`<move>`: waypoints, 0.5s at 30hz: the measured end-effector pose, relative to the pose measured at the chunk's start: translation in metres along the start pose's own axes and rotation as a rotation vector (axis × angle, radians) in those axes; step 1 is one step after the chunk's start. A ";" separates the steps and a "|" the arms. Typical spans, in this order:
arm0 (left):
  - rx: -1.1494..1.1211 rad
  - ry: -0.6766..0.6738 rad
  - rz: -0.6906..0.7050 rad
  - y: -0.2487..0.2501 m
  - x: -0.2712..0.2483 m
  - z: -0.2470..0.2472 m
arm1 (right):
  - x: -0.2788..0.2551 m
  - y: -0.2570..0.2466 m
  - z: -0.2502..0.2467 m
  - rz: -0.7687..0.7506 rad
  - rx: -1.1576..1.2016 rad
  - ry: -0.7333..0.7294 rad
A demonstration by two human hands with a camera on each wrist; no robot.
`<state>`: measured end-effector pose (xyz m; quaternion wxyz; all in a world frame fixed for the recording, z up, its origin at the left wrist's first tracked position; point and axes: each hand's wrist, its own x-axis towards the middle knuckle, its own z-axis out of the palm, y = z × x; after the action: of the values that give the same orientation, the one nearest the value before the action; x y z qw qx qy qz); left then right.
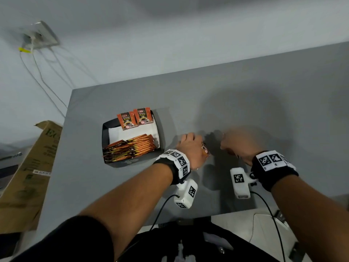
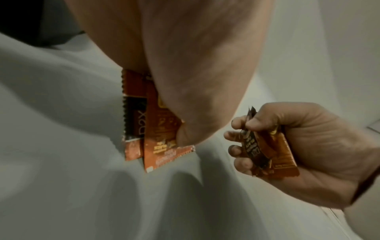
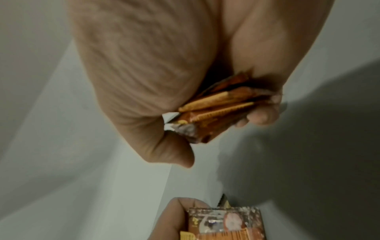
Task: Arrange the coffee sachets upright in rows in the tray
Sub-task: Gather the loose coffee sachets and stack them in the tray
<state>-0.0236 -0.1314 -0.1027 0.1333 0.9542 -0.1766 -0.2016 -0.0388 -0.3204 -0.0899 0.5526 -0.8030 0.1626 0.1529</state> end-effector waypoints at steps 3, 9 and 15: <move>0.024 -0.014 0.011 -0.001 0.002 -0.001 | 0.001 -0.003 0.000 0.031 0.124 -0.045; -0.144 -0.107 -0.045 -0.005 -0.005 -0.024 | 0.003 -0.022 0.010 0.165 0.594 -0.090; -0.504 0.160 -0.104 -0.055 -0.042 -0.120 | 0.010 -0.090 0.051 -0.079 0.363 -0.200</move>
<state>0.0081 -0.0432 -0.0009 0.3696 0.9115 -0.0603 -0.1698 0.0054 -0.2428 -0.0360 0.7072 -0.6768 0.1000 0.1781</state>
